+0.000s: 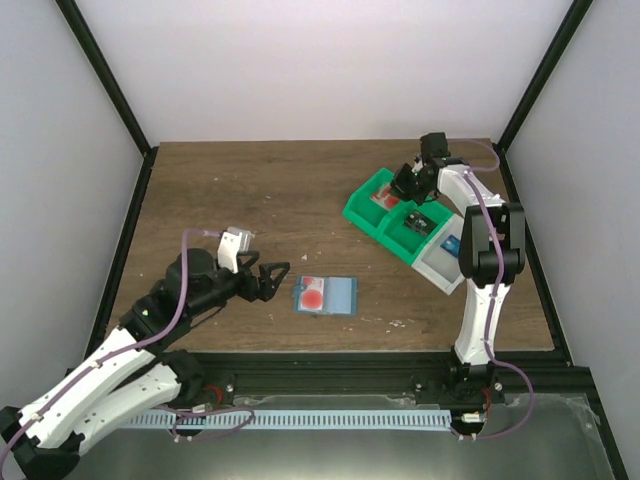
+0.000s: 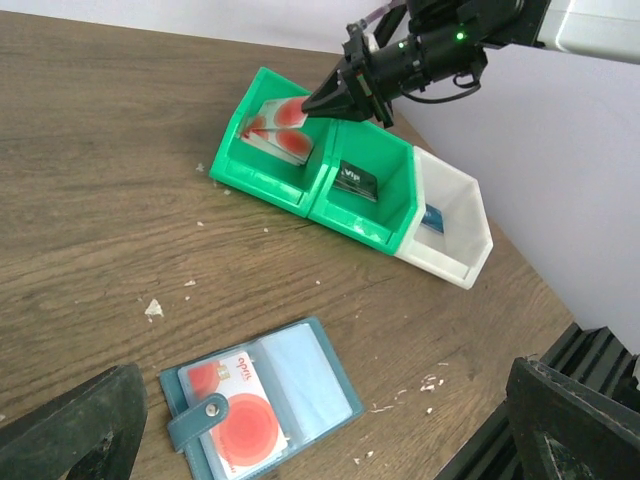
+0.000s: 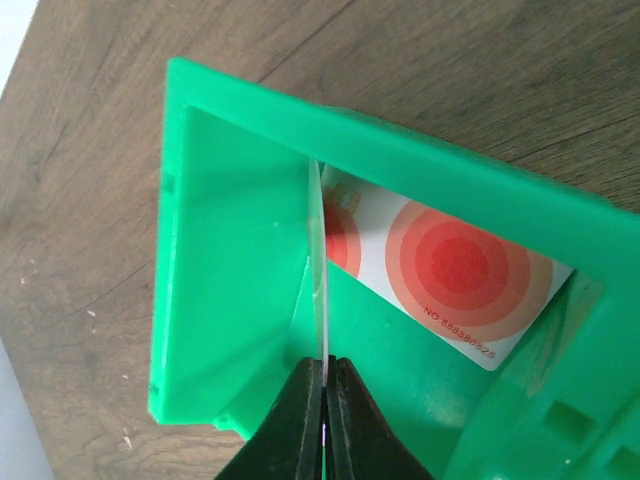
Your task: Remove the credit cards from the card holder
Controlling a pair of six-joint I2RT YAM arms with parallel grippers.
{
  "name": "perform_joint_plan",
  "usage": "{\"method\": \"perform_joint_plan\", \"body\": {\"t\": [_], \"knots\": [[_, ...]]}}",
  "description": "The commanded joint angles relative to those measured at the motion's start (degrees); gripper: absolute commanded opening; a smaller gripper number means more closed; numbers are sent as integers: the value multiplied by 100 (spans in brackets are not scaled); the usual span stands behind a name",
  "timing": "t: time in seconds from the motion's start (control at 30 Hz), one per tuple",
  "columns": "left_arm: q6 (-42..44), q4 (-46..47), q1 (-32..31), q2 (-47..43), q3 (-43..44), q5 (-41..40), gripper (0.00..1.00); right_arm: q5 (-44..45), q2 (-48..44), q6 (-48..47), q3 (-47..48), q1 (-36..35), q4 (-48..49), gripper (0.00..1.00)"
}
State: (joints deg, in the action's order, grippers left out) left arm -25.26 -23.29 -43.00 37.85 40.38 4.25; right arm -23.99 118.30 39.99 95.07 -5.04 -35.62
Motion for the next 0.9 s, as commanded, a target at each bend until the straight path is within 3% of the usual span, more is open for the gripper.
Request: {"method": "perform_joint_plan", "body": {"t": [0.0,0.87], "knots": [[56,57,42,-123,-65,26,100,221,227,77,255,29,-185,2],[39,30,48,35,-53,-56,100,723,-131,71,435,170,-587,15]]}}
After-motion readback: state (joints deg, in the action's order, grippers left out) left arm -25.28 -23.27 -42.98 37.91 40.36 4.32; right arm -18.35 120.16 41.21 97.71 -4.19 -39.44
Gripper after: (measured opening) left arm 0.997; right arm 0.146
